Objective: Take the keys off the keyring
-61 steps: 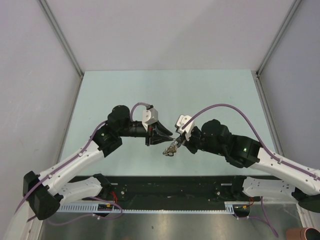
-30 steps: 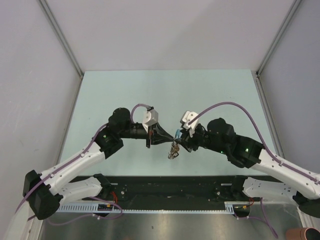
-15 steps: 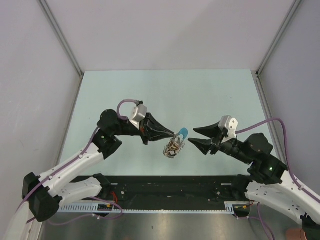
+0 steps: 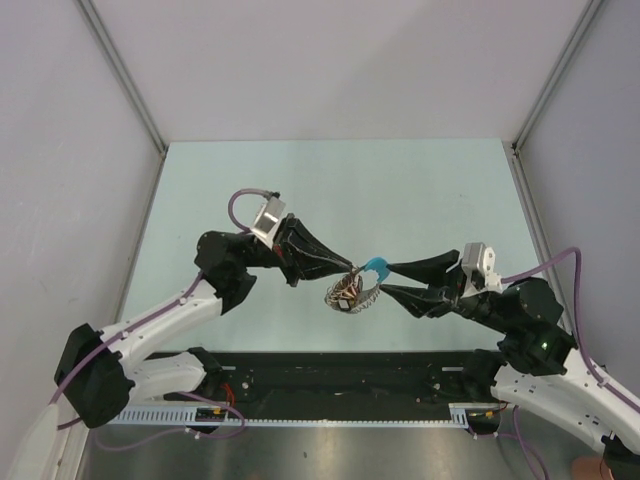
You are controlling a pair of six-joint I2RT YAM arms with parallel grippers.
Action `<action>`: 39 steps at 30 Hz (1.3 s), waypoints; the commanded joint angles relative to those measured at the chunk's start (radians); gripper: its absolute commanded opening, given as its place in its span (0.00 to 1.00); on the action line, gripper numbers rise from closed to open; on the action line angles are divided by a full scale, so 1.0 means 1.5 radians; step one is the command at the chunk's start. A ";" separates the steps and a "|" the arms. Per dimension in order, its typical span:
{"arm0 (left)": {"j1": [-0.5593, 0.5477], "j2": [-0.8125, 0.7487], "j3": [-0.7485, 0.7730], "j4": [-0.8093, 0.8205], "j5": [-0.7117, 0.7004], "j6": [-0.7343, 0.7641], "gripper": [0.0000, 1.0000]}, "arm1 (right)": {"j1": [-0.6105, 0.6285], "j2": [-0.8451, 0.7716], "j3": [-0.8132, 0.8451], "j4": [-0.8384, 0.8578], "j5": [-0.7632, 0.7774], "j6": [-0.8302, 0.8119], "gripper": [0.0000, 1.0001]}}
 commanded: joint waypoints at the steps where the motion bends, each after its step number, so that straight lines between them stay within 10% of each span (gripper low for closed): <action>1: 0.004 0.009 -0.001 0.172 -0.010 -0.101 0.00 | -0.002 -0.010 0.003 0.067 -0.028 0.012 0.45; 39: 0.005 -0.061 -0.014 -0.036 -0.030 0.051 0.00 | 0.048 0.109 -0.001 0.147 -0.043 0.101 0.33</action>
